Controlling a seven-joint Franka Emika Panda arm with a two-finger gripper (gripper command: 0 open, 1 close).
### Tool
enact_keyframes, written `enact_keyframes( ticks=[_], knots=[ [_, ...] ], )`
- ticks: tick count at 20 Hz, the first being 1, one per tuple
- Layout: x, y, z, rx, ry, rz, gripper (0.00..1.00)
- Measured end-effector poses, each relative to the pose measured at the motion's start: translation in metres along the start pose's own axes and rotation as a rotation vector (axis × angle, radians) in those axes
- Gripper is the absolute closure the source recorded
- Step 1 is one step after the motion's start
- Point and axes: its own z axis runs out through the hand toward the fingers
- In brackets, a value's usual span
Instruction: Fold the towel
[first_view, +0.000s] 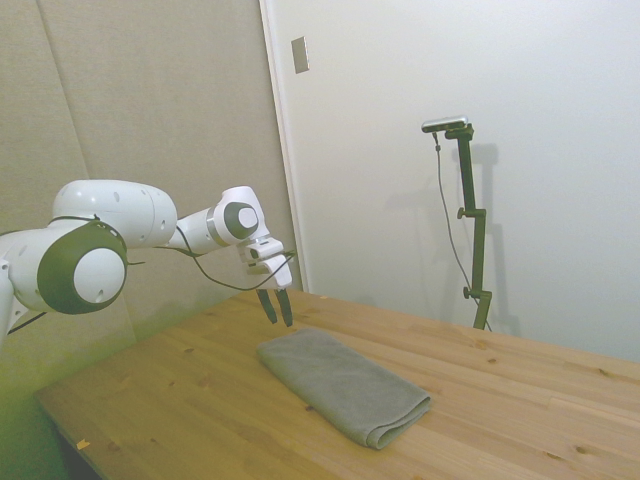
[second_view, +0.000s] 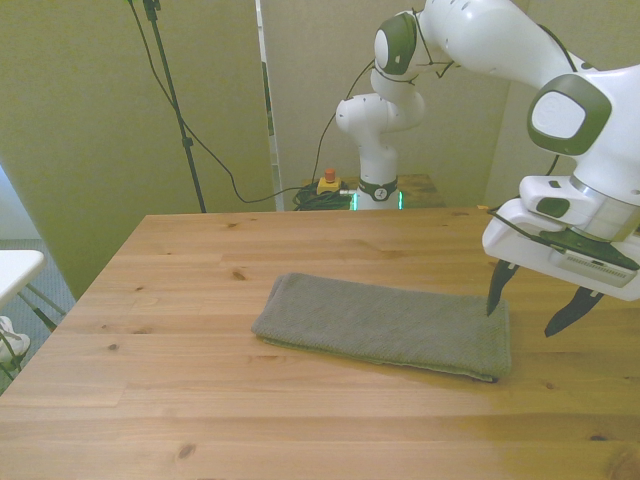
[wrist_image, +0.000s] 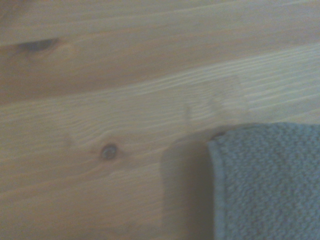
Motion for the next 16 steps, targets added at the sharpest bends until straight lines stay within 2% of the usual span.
enact_keyframes(
  ticks=[4,16],
  knots=[
    [-0.011,0.0,0.005,-0.031,0.001,-0.016,0.0],
    [-0.009,-0.002,0.043,-0.08,0.007,-0.015,0.0]
  ],
)
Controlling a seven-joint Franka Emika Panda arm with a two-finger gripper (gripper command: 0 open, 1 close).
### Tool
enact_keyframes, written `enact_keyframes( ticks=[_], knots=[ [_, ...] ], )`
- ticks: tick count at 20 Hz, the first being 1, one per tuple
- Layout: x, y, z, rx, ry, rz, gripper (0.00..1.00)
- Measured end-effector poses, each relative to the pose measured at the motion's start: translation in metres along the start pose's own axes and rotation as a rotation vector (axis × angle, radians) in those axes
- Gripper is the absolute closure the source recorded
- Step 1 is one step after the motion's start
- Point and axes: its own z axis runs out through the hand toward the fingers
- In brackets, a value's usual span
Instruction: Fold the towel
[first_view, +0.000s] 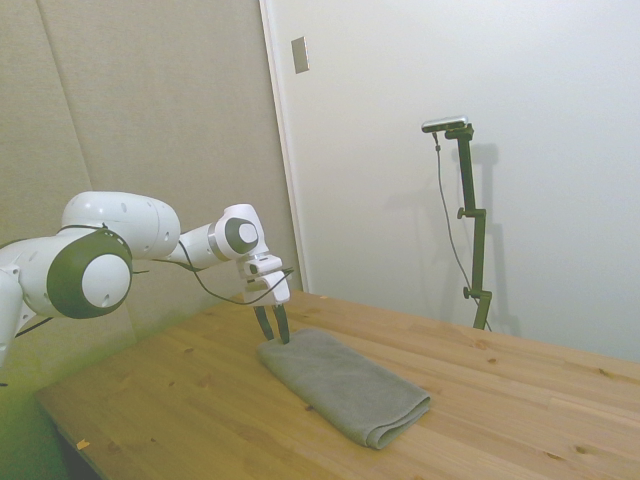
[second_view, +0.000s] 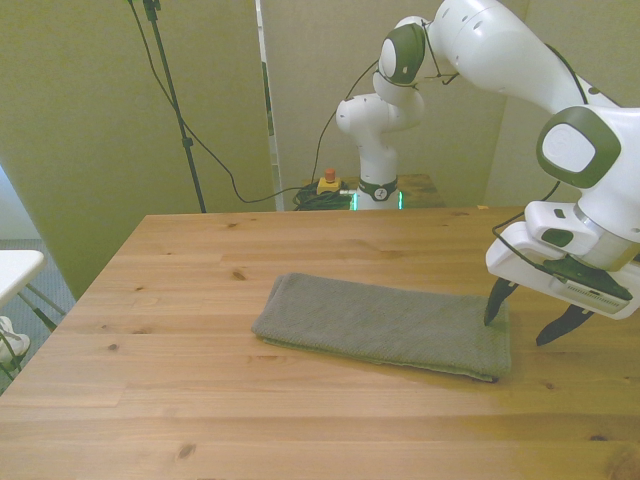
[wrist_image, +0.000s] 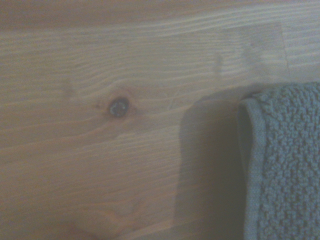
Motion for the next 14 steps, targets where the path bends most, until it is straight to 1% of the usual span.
enact_keyframes(
  ticks=[3,4,14],
  knots=[
    [0.004,0.001,0.002,-0.002,0.01,0.005,0.0],
    [0.006,0.001,0.003,-0.004,0.015,0.006,1.0],
    [0.018,0.013,0.011,-0.026,0.039,0.008,1.0]
  ],
)
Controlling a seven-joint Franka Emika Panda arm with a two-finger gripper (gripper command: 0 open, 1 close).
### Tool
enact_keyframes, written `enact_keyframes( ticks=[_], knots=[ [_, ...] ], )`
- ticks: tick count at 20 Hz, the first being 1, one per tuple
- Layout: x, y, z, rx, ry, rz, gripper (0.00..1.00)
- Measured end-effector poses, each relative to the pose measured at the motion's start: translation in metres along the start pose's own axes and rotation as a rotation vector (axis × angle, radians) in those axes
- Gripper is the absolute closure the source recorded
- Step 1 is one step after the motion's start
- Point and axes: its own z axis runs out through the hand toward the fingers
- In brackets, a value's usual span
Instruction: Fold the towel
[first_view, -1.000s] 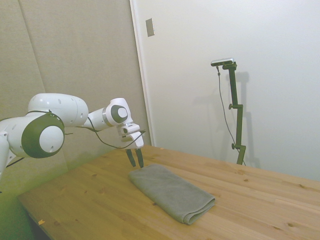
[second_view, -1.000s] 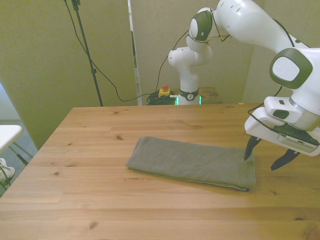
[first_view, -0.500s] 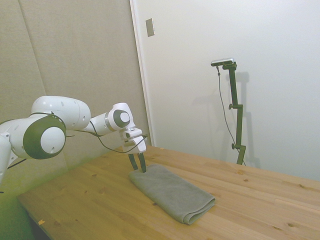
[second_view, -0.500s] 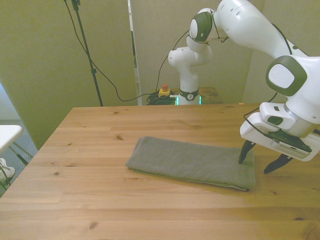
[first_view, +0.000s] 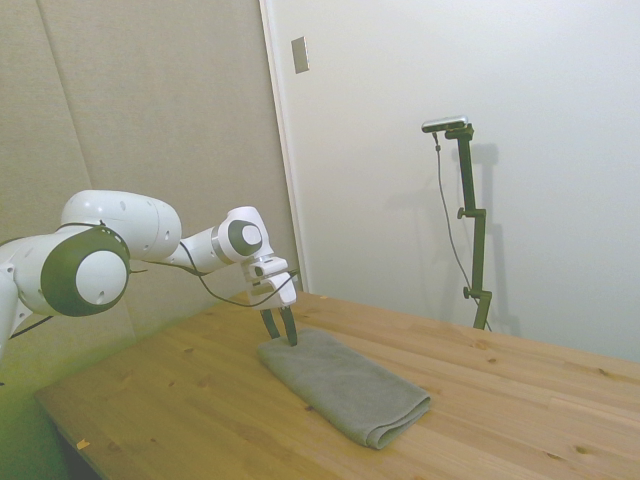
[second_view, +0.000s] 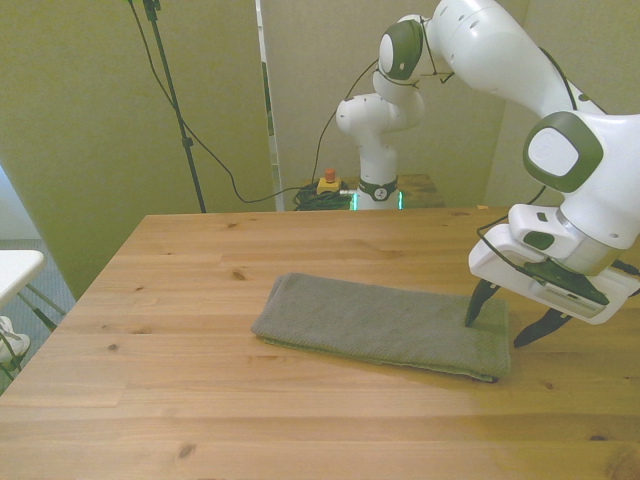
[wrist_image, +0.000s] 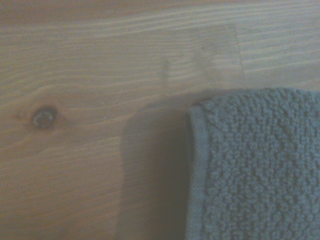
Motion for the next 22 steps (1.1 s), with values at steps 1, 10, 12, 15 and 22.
enact_keyframes(
  ticks=[1,10,12,15,22],
  knots=[
    [0.001,0.001,0.002,-0.003,0.001,0.001,1.0],
    [0.006,0.007,0.011,-0.006,0.01,0.003,1.0],
    [0.007,0.008,0.012,-0.008,0.01,0.002,1.0],
    [0.009,0.009,0.013,-0.009,0.011,0.002,1.0],
    [0.012,0.015,0.009,0.0,0.01,0.001,1.0]
  ],
)
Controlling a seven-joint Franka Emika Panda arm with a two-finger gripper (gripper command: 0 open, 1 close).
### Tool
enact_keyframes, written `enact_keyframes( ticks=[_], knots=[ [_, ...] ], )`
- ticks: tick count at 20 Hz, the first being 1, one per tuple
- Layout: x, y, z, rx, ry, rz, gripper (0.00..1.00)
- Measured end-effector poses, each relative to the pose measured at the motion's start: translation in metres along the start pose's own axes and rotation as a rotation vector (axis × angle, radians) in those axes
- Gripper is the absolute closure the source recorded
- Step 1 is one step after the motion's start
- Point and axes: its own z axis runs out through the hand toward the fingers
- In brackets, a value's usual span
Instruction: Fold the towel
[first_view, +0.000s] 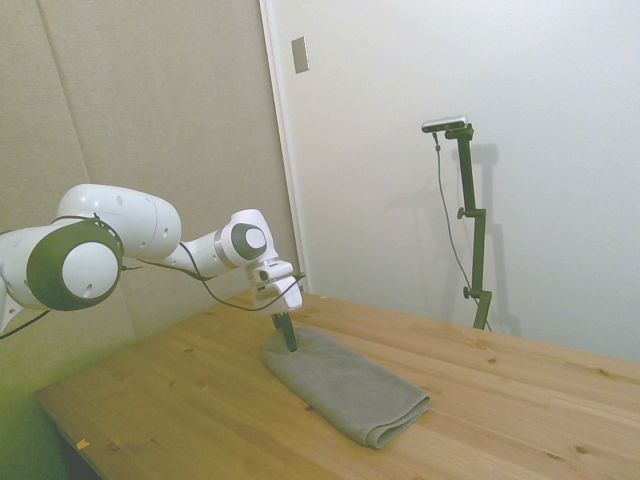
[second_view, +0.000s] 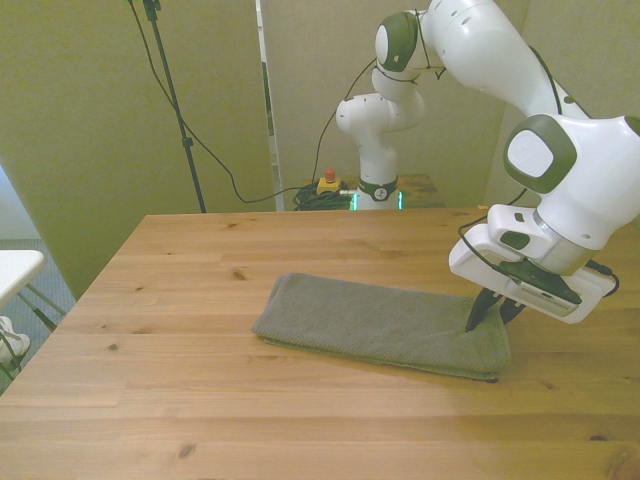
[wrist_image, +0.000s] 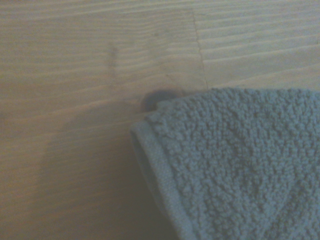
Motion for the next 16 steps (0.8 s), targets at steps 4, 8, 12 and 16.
enact_keyframes(
  ticks=[4,8,12,16],
  knots=[
    [0.004,0.006,-0.004,0.021,0.001,0.004,1.0],
    [0.015,0.025,-0.024,0.056,0.003,0.023,1.0],
    [0.034,0.056,-0.042,0.083,0.001,0.055,1.0],
    [0.058,0.087,-0.048,0.112,-0.002,0.099,1.0]
  ],
)
